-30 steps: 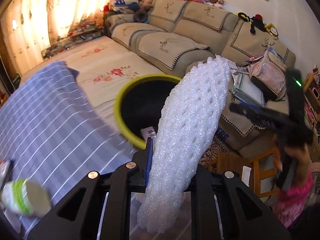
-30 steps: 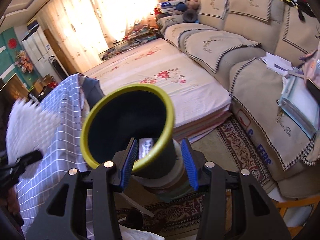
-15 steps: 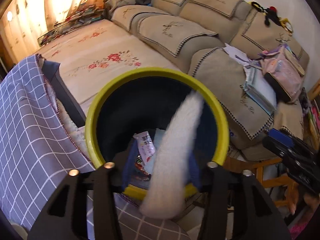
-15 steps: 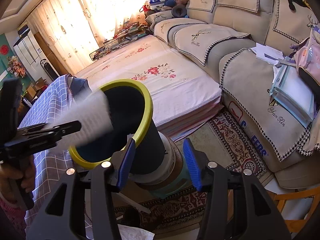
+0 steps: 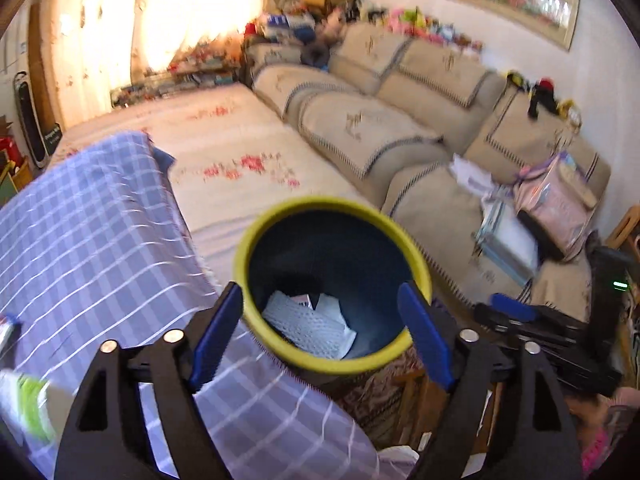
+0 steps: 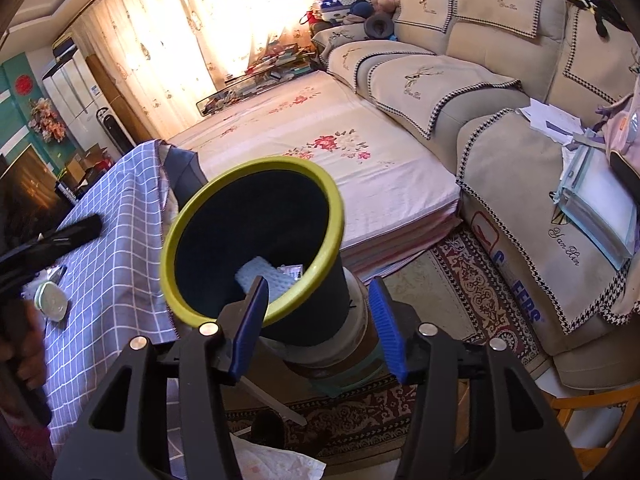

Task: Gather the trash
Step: 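Carry the foam net with the left gripper over the bin and release, then reach the right gripper to the green coconut water bottle and grasp it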

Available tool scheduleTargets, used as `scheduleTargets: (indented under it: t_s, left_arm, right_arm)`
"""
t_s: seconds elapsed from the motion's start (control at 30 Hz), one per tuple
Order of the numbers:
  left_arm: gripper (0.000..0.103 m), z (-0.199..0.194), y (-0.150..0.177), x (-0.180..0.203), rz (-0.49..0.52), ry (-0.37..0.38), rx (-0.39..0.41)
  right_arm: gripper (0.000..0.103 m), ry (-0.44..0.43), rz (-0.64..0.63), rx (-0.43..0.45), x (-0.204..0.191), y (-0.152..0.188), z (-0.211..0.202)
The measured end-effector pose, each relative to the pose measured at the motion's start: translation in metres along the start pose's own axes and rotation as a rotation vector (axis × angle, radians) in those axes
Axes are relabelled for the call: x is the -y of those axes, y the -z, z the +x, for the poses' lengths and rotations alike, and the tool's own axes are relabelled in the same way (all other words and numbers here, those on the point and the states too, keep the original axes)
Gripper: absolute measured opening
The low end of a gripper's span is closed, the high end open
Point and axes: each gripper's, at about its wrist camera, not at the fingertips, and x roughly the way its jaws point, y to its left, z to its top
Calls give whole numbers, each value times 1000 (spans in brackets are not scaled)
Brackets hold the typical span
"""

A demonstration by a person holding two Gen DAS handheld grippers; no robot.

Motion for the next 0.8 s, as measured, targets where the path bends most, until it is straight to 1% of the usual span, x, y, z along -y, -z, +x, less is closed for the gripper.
scheduleTargets:
  t_s: [0.1,0.2,0.33,0.43,0.53,0.6,0.7,0.8]
  left_arm:
    - [89,-48,18,-9,-11,-23,76]
    - [92,-94,41,-29,-36,-78,129]
    - [93,-155,83,-72,-140,-210,197]
    - [93,-190,113,-104,-226,-279,224]
    - [93,-216,138,-126,-282,-336,241]
    - [93,-228,151,-135,-283,-377,253]
    - [93,-244,168,-143,-278,-411,274]
    - [93,-255,179,-151,-273,-430,293]
  right_arm:
    - [51,-24,-35,-10,-15,0,2]
    - [52,-69,-87,-26,-40,1,7]
    - [52,-149,-169,-47,-84,1,13]
    - [54,-213,-231,-61,-119,1,15]
    - [54,-285,-318,-76,-165,3,18]
    - [56,-350,-390,-87,-199,7,18]
    - [60,-435,-498,-102,-246,15,20]
    - [69,-508,-604,-96,-287,23,21]
